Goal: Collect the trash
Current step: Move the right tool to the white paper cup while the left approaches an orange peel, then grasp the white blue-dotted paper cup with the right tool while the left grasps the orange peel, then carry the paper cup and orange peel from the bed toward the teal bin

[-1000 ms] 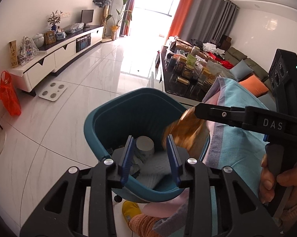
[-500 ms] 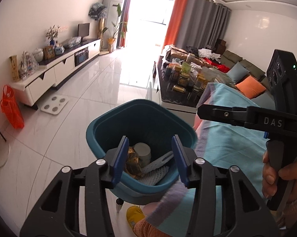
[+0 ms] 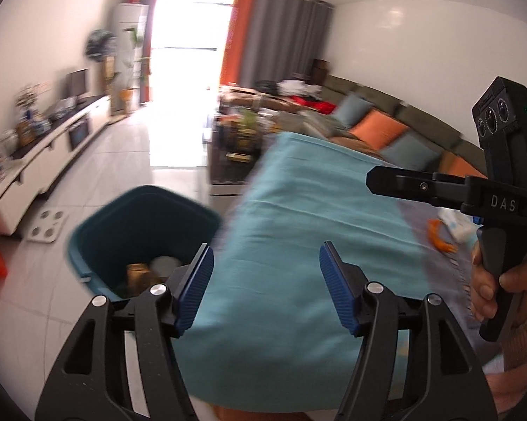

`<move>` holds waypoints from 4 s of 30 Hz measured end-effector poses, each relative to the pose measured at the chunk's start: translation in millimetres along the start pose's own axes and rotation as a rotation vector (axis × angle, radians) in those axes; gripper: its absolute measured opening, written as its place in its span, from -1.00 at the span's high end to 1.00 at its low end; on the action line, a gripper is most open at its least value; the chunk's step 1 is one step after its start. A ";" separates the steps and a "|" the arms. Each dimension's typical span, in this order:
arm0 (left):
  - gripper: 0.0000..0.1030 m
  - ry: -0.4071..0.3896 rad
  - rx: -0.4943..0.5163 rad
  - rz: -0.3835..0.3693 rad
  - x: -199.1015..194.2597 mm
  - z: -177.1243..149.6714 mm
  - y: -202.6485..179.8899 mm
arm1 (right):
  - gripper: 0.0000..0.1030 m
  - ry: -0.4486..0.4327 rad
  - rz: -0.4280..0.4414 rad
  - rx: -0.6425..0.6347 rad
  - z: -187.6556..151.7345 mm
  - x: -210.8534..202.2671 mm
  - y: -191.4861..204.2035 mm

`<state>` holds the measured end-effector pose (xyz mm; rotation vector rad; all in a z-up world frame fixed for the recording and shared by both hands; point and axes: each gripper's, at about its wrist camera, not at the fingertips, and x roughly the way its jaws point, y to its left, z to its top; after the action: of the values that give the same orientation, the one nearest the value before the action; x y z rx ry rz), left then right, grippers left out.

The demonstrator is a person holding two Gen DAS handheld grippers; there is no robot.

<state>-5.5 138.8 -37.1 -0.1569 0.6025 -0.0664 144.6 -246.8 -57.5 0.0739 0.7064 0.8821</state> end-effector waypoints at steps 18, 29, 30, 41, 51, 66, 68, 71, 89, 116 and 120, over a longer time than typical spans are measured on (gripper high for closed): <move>-0.21 0.194 0.223 -0.380 87.0 -4.2 -181.8 | -0.18 -0.150 -0.332 0.405 -94.9 -144.0 -142.7; -0.17 0.320 0.250 -0.356 141.4 0.2 -228.5 | 0.03 -0.146 -0.267 0.542 -105.8 -132.5 -179.8; -0.14 0.327 0.248 -0.350 143.9 1.1 -228.9 | 0.06 -0.147 -0.267 0.556 -106.1 -129.6 -182.8; 0.27 0.368 0.251 -0.314 170.4 11.8 -239.0 | 0.62 -0.171 -0.232 0.591 -103.3 -127.3 -196.8; 0.63 0.359 0.259 -0.299 172.6 12.0 -233.7 | 0.88 -0.190 -0.227 0.554 -99.0 -127.9 -191.9; 0.65 0.309 0.227 -0.277 145.6 10.2 -207.0 | 0.95 -0.215 -0.193 0.495 -92.4 -128.7 -179.9; 0.65 0.302 0.215 -0.270 141.5 9.9 -200.9 | 0.95 -0.214 -0.182 0.489 -90.7 -127.1 -178.4; 0.65 0.289 0.194 -0.257 133.6 10.6 -190.3 | 0.95 -0.210 -0.167 0.478 -87.3 -123.4 -174.6; 0.65 0.209 0.127 -0.188 82.9 14.0 -143.0 | 0.95 -0.176 -0.080 0.414 -74.4 -105.3 -151.0; 0.65 0.165 0.062 -0.106 31.8 10.3 -104.6 | 0.95 -0.109 0.029 0.353 -57.0 -75.9 -124.0; 0.65 0.158 0.052 -0.093 27.0 11.3 -98.8 | 0.95 -0.098 0.048 0.340 -53.3 -69.7 -116.3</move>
<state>21.5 39.9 -26.6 -0.1301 0.7503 -0.1856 162.6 -384.8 -100.9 0.4362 0.7591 0.7913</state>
